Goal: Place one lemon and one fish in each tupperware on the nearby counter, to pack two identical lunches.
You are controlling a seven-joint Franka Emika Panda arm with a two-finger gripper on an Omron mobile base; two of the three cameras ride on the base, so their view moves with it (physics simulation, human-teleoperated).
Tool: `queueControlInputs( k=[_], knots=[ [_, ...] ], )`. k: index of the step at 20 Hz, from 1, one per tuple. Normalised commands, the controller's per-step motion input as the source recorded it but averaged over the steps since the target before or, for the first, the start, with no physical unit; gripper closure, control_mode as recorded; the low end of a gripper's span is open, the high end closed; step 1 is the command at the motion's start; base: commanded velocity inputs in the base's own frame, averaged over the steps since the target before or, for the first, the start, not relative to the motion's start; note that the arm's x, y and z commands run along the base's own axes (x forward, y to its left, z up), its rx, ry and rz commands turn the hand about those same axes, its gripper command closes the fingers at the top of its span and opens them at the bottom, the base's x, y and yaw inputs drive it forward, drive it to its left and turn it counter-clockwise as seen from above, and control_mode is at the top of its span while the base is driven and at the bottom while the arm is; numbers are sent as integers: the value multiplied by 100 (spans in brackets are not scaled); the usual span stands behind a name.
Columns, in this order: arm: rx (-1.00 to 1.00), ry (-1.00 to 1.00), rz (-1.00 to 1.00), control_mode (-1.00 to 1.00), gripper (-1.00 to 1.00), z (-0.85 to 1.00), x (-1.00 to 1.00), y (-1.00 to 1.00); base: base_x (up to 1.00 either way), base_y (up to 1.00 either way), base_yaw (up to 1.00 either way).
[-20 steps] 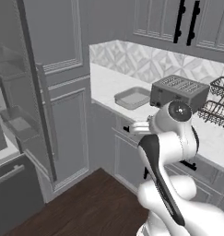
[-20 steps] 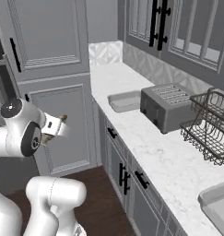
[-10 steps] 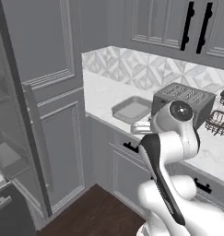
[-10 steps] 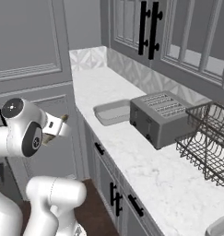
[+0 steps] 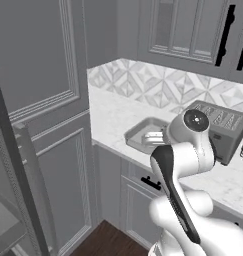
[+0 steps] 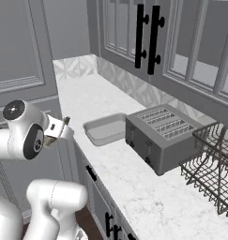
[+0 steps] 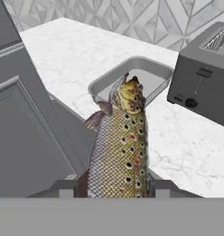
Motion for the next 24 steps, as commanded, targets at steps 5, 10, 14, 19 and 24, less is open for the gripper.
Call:
queueControlInputs(
  k=[5, 10, 14, 19, 24],
  knots=[
    [0, 0, -3, -100, 100, 0, 13, -2, 56, -8, -13],
    [0, -1, -17, -100, 100, -7, 72, -22, 0, 0, 0],
    [3, 6, -25, -100, 100, -3, 89, -15, 0, 0, 0],
    [20, 23, -21, -100, 100, -8, 80, -15, 0, 0, 0],
    [8, 7, -11, -100, 100, -21, 50, -3, 0, 0, 0]
  ],
)
